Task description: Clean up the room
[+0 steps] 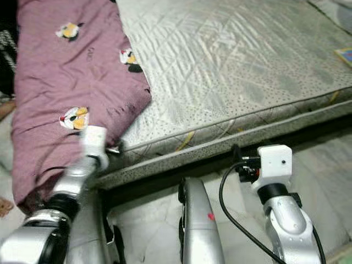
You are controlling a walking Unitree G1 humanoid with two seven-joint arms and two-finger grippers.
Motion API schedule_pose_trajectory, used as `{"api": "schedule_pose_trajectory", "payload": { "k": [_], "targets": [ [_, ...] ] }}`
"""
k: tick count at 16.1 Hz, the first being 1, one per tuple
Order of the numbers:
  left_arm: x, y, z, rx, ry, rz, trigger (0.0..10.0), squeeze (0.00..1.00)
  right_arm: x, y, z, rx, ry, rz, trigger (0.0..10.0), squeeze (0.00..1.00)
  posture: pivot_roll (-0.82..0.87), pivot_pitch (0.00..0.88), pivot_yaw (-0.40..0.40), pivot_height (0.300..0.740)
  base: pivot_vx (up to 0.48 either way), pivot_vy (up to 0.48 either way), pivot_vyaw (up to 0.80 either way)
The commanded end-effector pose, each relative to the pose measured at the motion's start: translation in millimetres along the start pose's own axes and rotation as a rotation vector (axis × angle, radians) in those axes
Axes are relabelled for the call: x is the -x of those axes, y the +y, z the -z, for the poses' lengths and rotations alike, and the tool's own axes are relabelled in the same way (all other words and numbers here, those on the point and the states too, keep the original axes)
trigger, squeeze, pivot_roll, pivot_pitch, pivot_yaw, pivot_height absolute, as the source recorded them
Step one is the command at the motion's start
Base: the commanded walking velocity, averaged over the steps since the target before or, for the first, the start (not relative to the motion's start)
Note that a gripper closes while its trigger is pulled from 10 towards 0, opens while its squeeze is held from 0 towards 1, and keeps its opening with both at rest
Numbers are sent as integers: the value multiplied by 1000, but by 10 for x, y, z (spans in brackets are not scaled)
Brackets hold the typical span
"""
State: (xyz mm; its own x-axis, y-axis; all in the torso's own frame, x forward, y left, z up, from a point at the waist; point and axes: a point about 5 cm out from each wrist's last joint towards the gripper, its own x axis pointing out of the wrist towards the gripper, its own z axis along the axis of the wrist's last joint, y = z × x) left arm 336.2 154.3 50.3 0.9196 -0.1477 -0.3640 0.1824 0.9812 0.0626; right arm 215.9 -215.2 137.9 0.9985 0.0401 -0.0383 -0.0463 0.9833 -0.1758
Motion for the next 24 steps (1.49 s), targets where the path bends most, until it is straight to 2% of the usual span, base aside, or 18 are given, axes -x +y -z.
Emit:
{"api": "schedule_pose_trajectory", "payload": {
  "k": [1,3,4,7,8,10,11,13,14,15,16,17,18,19,22,23,24],
  "targets": [
    [-16,-158,72,-73,53,102,10000,0,8,-31,-17,14,3,12,10000,0,-258,190,-17,534,0,0,0],
    [-29,-288,59,-139,52,173,10000,0,-5,-42,-13,16,4,16,10000,0,-257,182,-13,534,0,0,0],
    [-11,-518,30,-242,20,329,10000,0,-21,-47,-13,17,2,20,10000,0,-255,177,-10,534,0,0,0],
    [108,-829,93,-373,-1,586,10000,0,-61,-23,-23,14,-8,18,10000,0,-250,168,-9,534,0,0,0],
    [187,-910,133,-487,-29,674,10000,0,-78,-22,-19,14,-9,16,10000,0,-245,159,-11,534,0,0,0],
    [223,-920,128,-536,-59,682,10000,0,-90,-24,-15,15,-10,14,10000,0,-245,156,-11,534,0,0,0],
    [273,-913,81,-582,-122,681,10000,0,-103,-31,-17,17,-13,15,10000,0,-245,154,-11,534,0,0,0],
    [280,-869,-97,-501,-250,595,10000,0,-110,-41,-11,19,-14,18,10000,0,-243,154,-9,534,0,0,0],
    [207,-710,-363,-375,-372,401,10000,0,-107,-36,-8,19,-13,20,10000,0,-245,156,-8,534,0,0,0],
    [188,-646,-428,-338,-392,347,10000,0,-104,-33,-10,19,-13,20,10000,0,-248,159,-6,534,0,0,0],
    [118,-473,-523,-249,-392,213,10000,0,-99,-30,-11,18,-14,22,10000,0,-254,162,-4,534,0,0,0],
    [44,-296,-569,-144,-358,95,10000,0,-91,-34,-14,19,-15,25,10000,0,-259,164,-4,534,0,0,0],
    [-24,-161,-538,-89,-279,9,10000,0,-78,-43,-21,20,-16,29,10000,0,-269,169,-4,534,0,0,0],
    [-83,-73,-487,-42,-193,-26,10000,0,-57,-56,-27,23,-15,33,10000,0,-277,173,-5,534,0,0,0],
    [-163,5,-385,-2,-24,-76,10000,0,24,-102,-50,41,-6,44,10000,0,-326,195,-14,534,0,0,0],
    [-187,-54,-344,-28,43,-40,10000,0,60,-131,-57,51,0,49,10000,0,-340,201,-17,534,0,0,0],
    [-196,-92,-342,-33,57,-23,10000,0,74,-145,-59,54,3,51,10000,0,-347,205,-17,534,0,0,0]
  ]
}}
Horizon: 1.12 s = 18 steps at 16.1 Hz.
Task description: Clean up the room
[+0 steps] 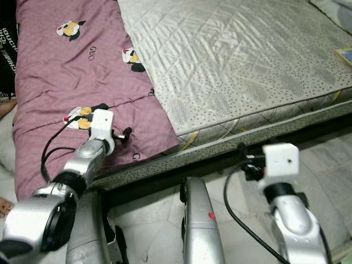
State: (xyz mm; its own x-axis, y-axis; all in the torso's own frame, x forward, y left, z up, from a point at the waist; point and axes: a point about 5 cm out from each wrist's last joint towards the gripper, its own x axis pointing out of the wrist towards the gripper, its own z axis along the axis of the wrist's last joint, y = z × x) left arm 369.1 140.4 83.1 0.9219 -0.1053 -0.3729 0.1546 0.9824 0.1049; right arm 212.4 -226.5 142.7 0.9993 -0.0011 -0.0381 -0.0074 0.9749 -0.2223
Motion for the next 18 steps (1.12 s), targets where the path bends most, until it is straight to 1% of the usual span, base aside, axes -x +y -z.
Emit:
{"api": "schedule_pose_trajectory", "payload": {
  "k": [1,2,3,4,5,6,7,8,10,11,13,14,15,16,17,18],
  "targets": [
    [3,-65,93,-5,50,29,10000,0,39,-39,-32,10,-4,12,10000,0,-347,205,-17,534,0,0,0],
    [-5,-187,110,-37,79,84,10000,0,46,-53,-33,14,-2,16,10000,0,-356,201,-16,534,0,0,0],
    [-6,-228,117,-52,88,101,10000,0,46,-55,-34,15,-1,17,10000,0,-356,201,-16,534,0,0,0],
    [-8,-317,120,-79,95,139,10000,0,37,-51,-40,15,-3,17,10000,0,-356,194,-13,534,0,0,0],
    [8,-603,128,-185,85,272,10000,0,3,-17,-52,11,-11,13,10000,0,-345,183,-10,534,0,0,0],
    [16,-655,140,-193,87,298,10000,0,-4,-10,-52,10,-12,12,10000,0,-345,183,-10,534,0,0,0],
    [34,-736,185,-214,100,347,10000,0,-20,6,-53,6,-14,7,10000,0,-338,177,-7,534,0,0,0],
    [69,-789,300,-264,127,396,10000,0,-69,30,-52,-1,-23,2,10000,0,-317,157,-4,534,0,0,0],
    [78,-784,322,-300,115,403,10000,0,-108,49,-57,-7,-34,0,10000,0,-305,148,1,534,0,0,0],
    [71,-765,284,-301,80,392,10000,0,-137,64,-61,-13,-42,1,10000,0,-289,136,5,534,0,0,0],
    [41,-637,51,-263,-83,317,10000,0,-244,137,-72,-37,-68,2,10000,0,-239,105,20,534,0,0,0],
    [51,-501,-211,-179,-250,284,10000,0,-338,209,-80,-56,-89,-1,10000,0,-187,77,22,534,0,0,0],
    [51,-501,-211,-179,-250,284,10000,0,-338,209,-80,-56,-89,-1,10000,0,-187,77,22,534,0,0,0],
    [74,-435,-313,-168,-323,268,10000,0,-372,239,-82,-64,-97,-3,10000,0,-179,73,22,534,0,0,0],
    [159,-258,-479,-114,-455,213,10000,0,-452,304,-77,-70,-108,-2,10000,0,-136,40,26,534,0,0,0],
    [272,-112,-538,-75,-537,173,10000,0,-526,356,-76,-78,-119,2,10000,0,-113,20,25,534,0,0,0]
  ]
}}
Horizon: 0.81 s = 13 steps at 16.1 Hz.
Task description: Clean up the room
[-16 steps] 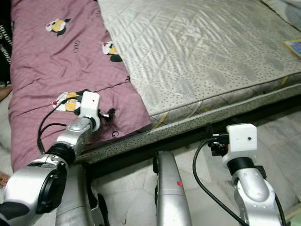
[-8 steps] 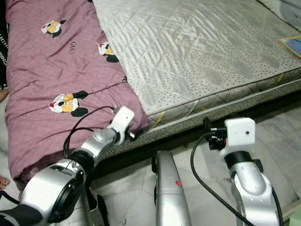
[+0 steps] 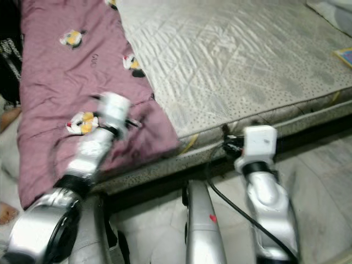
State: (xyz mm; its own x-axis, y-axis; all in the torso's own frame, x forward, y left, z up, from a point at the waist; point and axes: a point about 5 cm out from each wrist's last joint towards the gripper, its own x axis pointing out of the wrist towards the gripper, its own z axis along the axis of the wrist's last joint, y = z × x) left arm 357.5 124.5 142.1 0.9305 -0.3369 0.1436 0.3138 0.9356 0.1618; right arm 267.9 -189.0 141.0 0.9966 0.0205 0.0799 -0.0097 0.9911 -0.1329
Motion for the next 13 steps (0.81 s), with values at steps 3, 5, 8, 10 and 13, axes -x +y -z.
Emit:
{"api": "schedule_pose_trajectory", "payload": {
  "k": [3,5,8,10,13],
  "targets": [
    [347,144,-56,20,-66,-72,10000,0,-128,92,33,-6,-28,-1,10000,0,-64,0,32,534,0,0,0],
    [577,268,-7,46,-56,-185,10000,0,-172,112,25,-18,-46,8,10000,0,-48,0,41,534,0,0,0],
    [920,383,44,82,-10,-317,10000,0,-196,104,30,-64,-63,36,10000,0,-37,0,46,534,0,0,0],
    [968,422,66,88,13,-343,10000,0,-218,165,-5,-104,-88,0,10000,0,-38,0,40,534,0,0,0],
    [995,411,67,106,42,-359,10000,0,-246,201,-17,-114,-90,17,10000,0,-43,0,41,534,0,0,0]
  ]
}}
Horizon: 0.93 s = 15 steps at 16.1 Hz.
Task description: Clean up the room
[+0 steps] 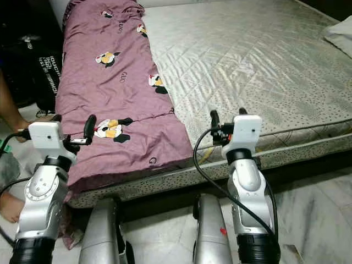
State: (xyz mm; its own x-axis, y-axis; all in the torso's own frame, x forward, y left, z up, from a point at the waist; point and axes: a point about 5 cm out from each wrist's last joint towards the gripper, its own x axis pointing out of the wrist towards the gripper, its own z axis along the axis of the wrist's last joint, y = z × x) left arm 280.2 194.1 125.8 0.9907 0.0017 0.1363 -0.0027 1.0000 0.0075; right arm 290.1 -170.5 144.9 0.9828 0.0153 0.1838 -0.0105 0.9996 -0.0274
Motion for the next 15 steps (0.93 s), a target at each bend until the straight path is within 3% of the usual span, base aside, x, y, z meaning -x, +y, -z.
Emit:
{"api": "schedule_pose_trajectory", "payload": {
  "k": [1,4,7,15],
  "targets": [
    [29,28,10,15,22,-24,10000,0,2,18,57,5,29,5,10000,0,-48,0,45,534,0,0,0],
    [112,-51,136,27,75,7,10000,0,31,1,24,-37,1,-15,10000,0,-73,0,70,564,0,0,0],
    [29,-55,87,32,64,4,10000,0,12,-26,13,-36,-2,-5,10000,0,-75,0,73,594,0,0,0],
    [-8,-65,83,27,65,13,10000,0,-56,-69,-53,-27,-25,-1,10000,0,-79,0,69,679,0,0,0]
  ]
}}
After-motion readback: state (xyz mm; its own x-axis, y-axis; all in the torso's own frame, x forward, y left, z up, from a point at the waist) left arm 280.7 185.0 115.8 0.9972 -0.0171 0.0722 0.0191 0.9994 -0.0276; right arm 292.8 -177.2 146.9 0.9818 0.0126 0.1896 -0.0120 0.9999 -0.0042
